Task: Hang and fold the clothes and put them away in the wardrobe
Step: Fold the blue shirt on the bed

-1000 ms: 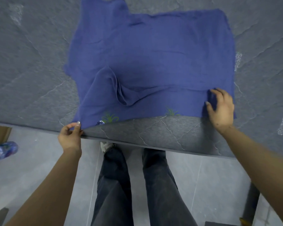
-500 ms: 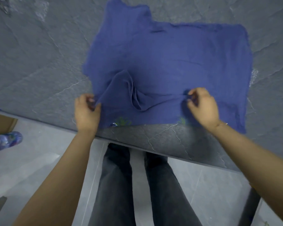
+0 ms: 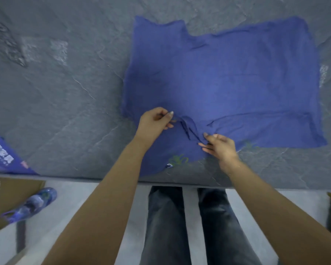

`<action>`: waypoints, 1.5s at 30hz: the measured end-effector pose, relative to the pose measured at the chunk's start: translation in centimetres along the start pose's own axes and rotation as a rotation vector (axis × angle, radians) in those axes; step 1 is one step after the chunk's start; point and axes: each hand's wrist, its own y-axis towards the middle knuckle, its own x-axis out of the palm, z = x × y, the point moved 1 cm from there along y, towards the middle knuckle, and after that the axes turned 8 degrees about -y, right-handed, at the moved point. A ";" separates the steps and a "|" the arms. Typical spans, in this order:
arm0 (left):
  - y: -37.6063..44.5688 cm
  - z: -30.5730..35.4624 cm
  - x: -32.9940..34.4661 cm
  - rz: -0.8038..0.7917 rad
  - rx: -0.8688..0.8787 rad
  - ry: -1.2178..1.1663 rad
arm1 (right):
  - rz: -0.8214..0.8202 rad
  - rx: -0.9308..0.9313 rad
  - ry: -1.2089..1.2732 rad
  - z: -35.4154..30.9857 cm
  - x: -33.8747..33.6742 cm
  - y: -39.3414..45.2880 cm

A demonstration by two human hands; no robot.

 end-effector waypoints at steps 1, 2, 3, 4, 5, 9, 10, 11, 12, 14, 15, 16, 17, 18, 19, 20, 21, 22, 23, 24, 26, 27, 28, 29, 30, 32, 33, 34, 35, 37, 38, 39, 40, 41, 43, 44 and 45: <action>-1.1 -0.5 -1.0 0.017 0.017 -0.045 | -0.021 -0.007 0.008 0.2 -0.6 -0.1; -2.2 -1.4 -1.9 0.027 0.009 -0.071 | -0.042 -0.018 0.005 0.3 -1.1 -0.2; -3.3 -2.4 -2.8 0.034 -0.026 -0.073 | -0.048 -0.039 -0.020 0.6 -1.6 -0.2; -4.3 -3.6 -3.4 0.048 -0.075 -0.053 | -0.039 -0.066 -0.063 0.9 -2.1 -0.2; -5.0 -4.9 -3.7 0.065 -0.124 -0.023 | -0.022 -0.093 -0.114 1.3 -2.4 -0.2; -6.5 -8.8 -3.4 0.119 -0.171 0.172 | 0.025 -0.133 -0.244 2.5 -2.9 0.3; -6.6 -9.3 -3.1 0.140 -0.170 0.177 | 0.037 -0.145 -0.245 2.6 -2.9 0.4; -6.6 -9.6 -2.9 0.147 -0.179 0.175 | 0.052 -0.168 -0.246 2.6 -2.9 0.5; -6.5 -9.7 -2.6 0.138 -0.191 0.185 | 0.064 -0.199 -0.248 2.4 -2.8 0.6; -6.6 -9.4 -2.0 0.084 -0.203 0.272 | 0.078 -0.257 -0.257 1.9 -2.7 0.5; -6.7 -9.0 -1.9 0.071 -0.186 0.374 | 0.086 -0.283 -0.262 1.5 -2.7 0.3; -6.9 -8.4 -1.7 0.082 -0.161 0.502 | 0.101 -0.311 -0.283 1.2 -2.7 0.2; -7.0 -7.5 -1.7 0.116 -0.127 0.612 | 0.121 -0.346 -0.323 0.7 -2.8 0.1; -7.0 -6.3 -1.5 0.157 -0.092 0.667 | 0.135 -0.385 -0.376 0.2 -3.0 0.0; -6.9 -5.2 -1.2 0.183 -0.055 0.670 | 0.138 -0.423 -0.419 -0.3 -3.3 -0.1; -6.5 -4.0 -0.7 0.186 -0.013 0.651 | 0.128 -0.454 -0.442 -1.1 -3.7 0.0; -5.9 -2.8 0.1 0.165 0.024 0.629 | 0.109 -0.477 -0.454 -1.9 -4.1 0.1; -5.0 -1.6 1.0 0.128 0.051 0.614 | 0.085 -0.496 -0.467 -2.8 -4.6 0.4; -4.0 -0.4 2.1 0.091 0.074 0.613 | 0.060 -0.514 -0.485 -3.9 -5.3 0.7; -2.8 0.7 3.4 0.067 0.095 0.622 | 0.040 -0.533 -0.515 -5.2 -6.0 1.3; 0.0 2.9 6.0 0.046 0.155 0.659 | 0.025 -0.572 -0.589 -8.1 -7.8 3.1; 1.6 4.0 7.4 0.032 0.195 0.696 | 0.032 -0.597 -0.626 -9.8 -8.7 4.3; 3.2 5.0 9.0 0.005 0.240 0.757 | 0.045 -0.627 -0.664 -11.6 -9.5 5.5; 4.8 6.0 10.5 -0.029 0.289 0.833 | 0.059 -0.660 -0.709 -13.4 -10.3 6.8; 6.4 7.0 11.9 -0.055 0.335 0.913 | 0.066 -0.701 -0.769 -15.2 -11.1 8.0; 9.6 9.0 14.2 -0.039 0.406 1.038 | 0.076 -0.830 -0.949 -18.7 -12.7 10.4; 11.0 9.8 14.8 -0.004 0.423 1.073 | 0.081 -0.903 -1.047 -20.3 -13.3 11.6; 12.7 10.6 15.5 0.032 0.419 1.091 | 0.091 -0.959 -1.122 -22.2 -14.2 13.0; 14.2 11.2 15.8 0.055 0.385 1.099 | 0.096 -0.982 -1.174 -23.8 -14.9 14.3; 16.7 11.7 16.2 0.042 0.250 1.127 | 0.093 -0.976 -1.202 -26.8 -16.0 16.4; 17.5 11.6 16.4 0.034 0.192 1.169 | 0.104 -0.980 -1.204 -27.9 -16.2 17.4; 18.2 11.3 16.4 0.057 0.178 1.219 | 0.141 -0.998 -1.218 -28.8 -16.3 18.3; 18.7 11.0 16.3 0.111 0.200 1.256 | 0.197 -1.025 -1.256 -29.6 -16.3 19.1; 19.0 10.9 16.0 0.189 0.241 1.264 | 0.248 -1.043 -1.316 -30.2 -16.3 19.8; 19.4 11.0 15.2 0.345 0.332 1.223 | 0.273 -1.031 -1.450 -30.9 -16.2 20.8; 19.7 11.2 14.8 0.390 0.363 1.208 | 0.270 -1.030 -1.496 -31.2 -16.0 21.2; 20.0 11.6 14.4 0.405 0.365 1.211 | 0.269 -1.038 -1.526 -31.5 -16.0 21.5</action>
